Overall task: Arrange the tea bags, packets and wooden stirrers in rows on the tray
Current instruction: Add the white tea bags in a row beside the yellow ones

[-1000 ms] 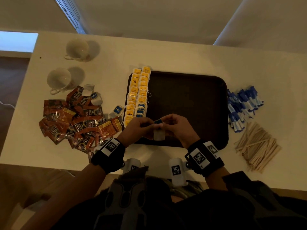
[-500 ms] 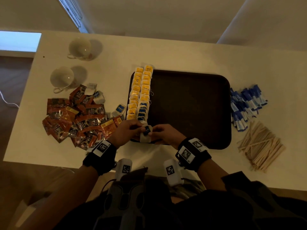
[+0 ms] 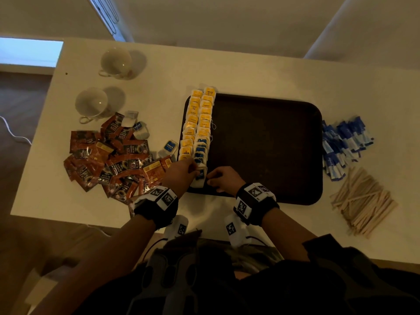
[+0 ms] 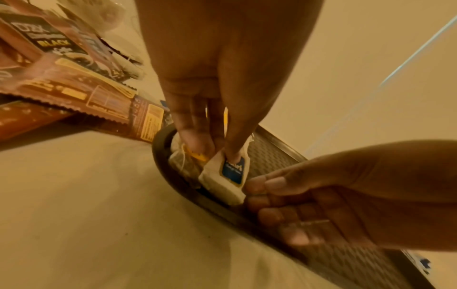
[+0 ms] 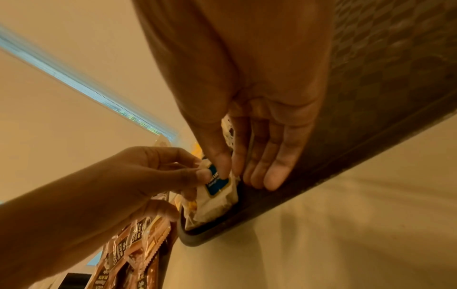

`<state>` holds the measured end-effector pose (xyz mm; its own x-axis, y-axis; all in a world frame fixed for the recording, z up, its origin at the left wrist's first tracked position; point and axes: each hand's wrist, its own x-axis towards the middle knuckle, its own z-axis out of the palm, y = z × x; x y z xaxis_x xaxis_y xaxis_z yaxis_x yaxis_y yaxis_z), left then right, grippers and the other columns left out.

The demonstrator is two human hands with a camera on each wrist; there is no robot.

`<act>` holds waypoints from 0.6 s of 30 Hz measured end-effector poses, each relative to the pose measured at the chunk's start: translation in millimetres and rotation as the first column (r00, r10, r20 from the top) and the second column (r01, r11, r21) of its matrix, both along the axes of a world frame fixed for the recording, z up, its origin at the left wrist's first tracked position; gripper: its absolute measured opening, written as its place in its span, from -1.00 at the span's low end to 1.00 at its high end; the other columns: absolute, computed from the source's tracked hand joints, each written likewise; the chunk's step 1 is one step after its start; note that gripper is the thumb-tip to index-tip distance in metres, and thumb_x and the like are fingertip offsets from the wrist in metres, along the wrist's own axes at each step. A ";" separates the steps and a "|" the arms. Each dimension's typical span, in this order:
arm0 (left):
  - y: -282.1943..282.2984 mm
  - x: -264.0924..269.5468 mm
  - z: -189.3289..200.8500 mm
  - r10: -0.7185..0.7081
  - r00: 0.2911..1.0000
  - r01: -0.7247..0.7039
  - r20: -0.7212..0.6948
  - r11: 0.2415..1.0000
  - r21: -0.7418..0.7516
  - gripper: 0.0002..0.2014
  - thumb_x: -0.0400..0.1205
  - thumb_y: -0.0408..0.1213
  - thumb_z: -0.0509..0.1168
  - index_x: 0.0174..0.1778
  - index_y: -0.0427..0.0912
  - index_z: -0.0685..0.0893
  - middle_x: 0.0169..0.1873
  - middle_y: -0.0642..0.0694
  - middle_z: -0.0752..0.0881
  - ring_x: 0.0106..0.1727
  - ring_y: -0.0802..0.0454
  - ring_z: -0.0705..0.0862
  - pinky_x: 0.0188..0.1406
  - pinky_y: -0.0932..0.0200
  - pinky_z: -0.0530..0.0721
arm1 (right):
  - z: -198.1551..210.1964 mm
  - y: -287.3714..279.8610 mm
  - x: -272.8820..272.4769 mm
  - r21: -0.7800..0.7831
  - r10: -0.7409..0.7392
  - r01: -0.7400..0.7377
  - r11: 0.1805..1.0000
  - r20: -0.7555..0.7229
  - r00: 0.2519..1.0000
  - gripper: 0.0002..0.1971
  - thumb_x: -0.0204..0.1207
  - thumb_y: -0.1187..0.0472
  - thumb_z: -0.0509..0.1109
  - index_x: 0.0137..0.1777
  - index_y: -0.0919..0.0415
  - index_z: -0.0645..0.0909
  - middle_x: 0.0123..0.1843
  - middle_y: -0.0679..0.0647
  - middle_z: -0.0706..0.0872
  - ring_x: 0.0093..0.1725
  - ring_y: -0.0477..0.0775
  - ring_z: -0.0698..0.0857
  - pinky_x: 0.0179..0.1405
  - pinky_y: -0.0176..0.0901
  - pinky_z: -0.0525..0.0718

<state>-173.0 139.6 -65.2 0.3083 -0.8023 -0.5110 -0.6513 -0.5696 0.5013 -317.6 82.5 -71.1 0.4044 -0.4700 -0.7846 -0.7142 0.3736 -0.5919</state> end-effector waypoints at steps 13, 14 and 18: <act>20.1 -13.0 7.7 -0.007 0.997 0.003 0.082 0.999 0.049 -0.68 0.59 -0.20 0.35 0.18 -0.26 0.47 0.02 -0.25 0.70 -0.02 -0.18 0.70 -0.23 0.11 0.56 | -7.0 -2.4 16.8 -0.046 -0.100 0.098 0.994 -0.034 0.994 -0.79 0.57 0.25 0.37 0.09 0.38 0.66 0.05 0.33 0.76 0.03 0.22 0.77 0.03 -0.02 0.75; 19.2 -14.4 6.4 0.005 0.997 -0.008 0.079 0.999 0.045 -0.69 0.60 -0.21 0.34 0.16 -0.27 0.47 0.02 -0.25 0.70 -0.02 -0.19 0.70 -0.23 0.10 0.57 | -8.1 -3.1 17.9 -0.050 -0.107 0.105 0.993 -0.040 0.993 -0.79 0.57 0.22 0.38 0.07 0.39 0.66 0.03 0.33 0.76 0.00 0.21 0.77 0.03 -0.01 0.75; 12.6 -16.0 5.7 0.075 0.997 -0.076 0.016 0.996 0.050 -0.69 0.59 -0.23 0.34 0.15 -0.31 0.49 0.02 -0.30 0.69 -0.01 -0.23 0.68 -0.15 0.01 0.61 | -12.7 -7.0 21.0 -0.059 -0.136 0.132 0.990 -0.066 0.989 -0.78 0.54 0.18 0.42 -0.02 0.38 0.70 -0.04 0.32 0.79 -0.11 0.17 0.77 0.00 0.01 0.77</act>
<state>-189.1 152.3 -59.6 0.3747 -0.7494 -0.5458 -0.6121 -0.6421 0.4615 -296.7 75.5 -83.8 0.2800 -0.5587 -0.7807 -0.7003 0.4373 -0.5642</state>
